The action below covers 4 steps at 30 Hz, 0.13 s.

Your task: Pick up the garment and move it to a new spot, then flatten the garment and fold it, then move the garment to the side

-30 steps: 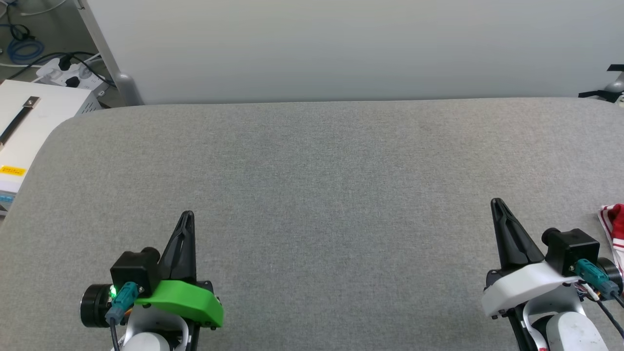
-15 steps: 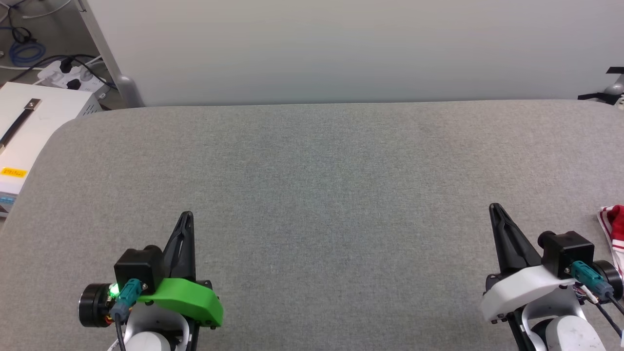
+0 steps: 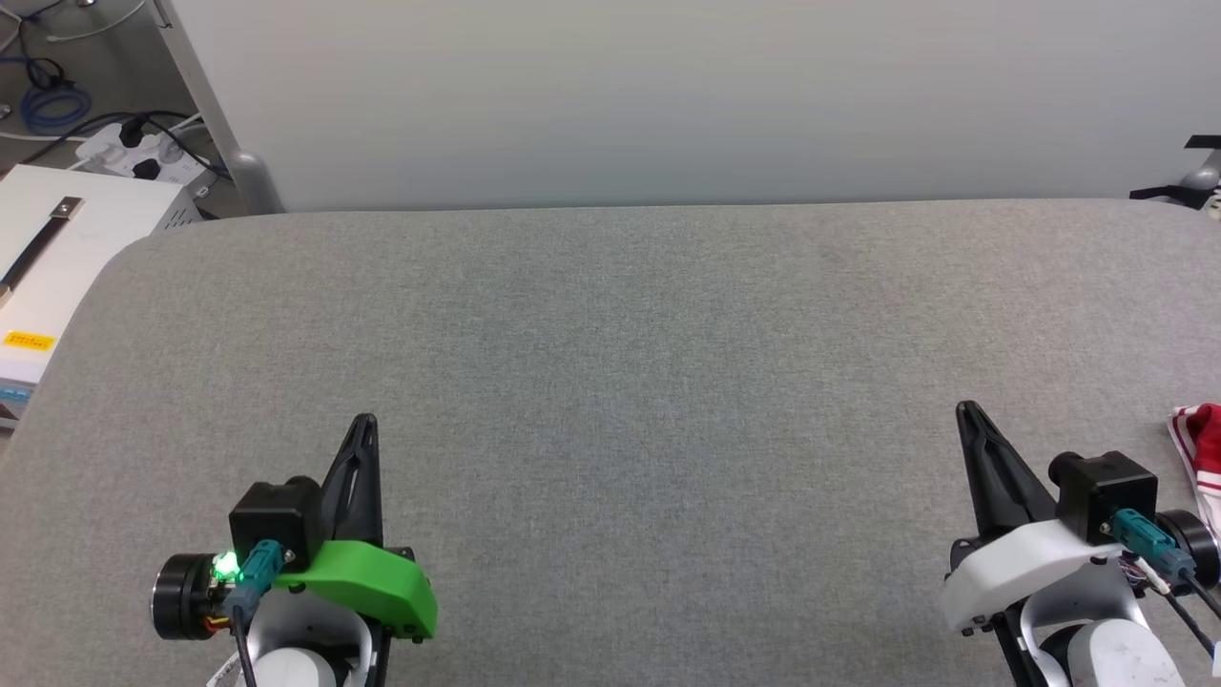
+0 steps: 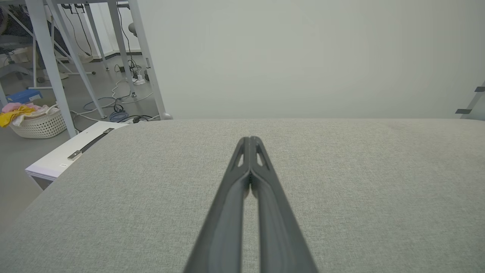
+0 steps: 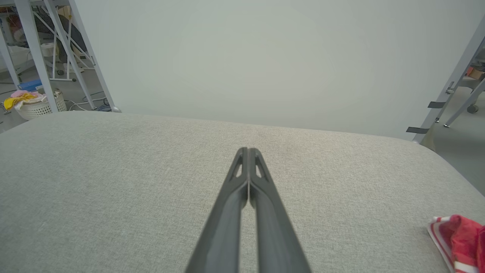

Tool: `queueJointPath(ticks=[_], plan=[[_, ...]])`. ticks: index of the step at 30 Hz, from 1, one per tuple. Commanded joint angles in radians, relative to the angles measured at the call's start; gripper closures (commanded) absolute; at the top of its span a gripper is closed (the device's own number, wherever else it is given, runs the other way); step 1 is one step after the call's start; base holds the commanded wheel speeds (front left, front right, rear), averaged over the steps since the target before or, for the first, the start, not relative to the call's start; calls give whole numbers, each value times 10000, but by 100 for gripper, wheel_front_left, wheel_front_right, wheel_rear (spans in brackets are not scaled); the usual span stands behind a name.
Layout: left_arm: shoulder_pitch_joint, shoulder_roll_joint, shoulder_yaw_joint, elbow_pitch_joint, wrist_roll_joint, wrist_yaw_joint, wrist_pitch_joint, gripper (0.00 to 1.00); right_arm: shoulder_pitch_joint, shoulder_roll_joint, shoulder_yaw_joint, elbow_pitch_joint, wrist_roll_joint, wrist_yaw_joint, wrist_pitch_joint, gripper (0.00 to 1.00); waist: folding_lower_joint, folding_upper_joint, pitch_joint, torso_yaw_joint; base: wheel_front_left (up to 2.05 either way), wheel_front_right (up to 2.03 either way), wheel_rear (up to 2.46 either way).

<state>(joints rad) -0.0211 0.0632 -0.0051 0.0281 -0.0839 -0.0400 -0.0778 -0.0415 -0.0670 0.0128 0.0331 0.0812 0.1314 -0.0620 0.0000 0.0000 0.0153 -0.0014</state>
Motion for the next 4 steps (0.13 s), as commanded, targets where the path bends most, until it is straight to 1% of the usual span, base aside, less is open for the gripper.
queueJointPath(ticks=[1, 4], plan=[[151, -49, 19, -50, 141, 63, 81, 100, 188, 34, -18, -77, -159, -5, 54, 100, 0, 0, -6, 1, 0, 0, 0], [157, -56, 22, -71, 204, 94, 144, 100, 209, 46, -28, -99, -217, -6, 105, 100, 0, 0, -19, 2, 0, 0, 0]])
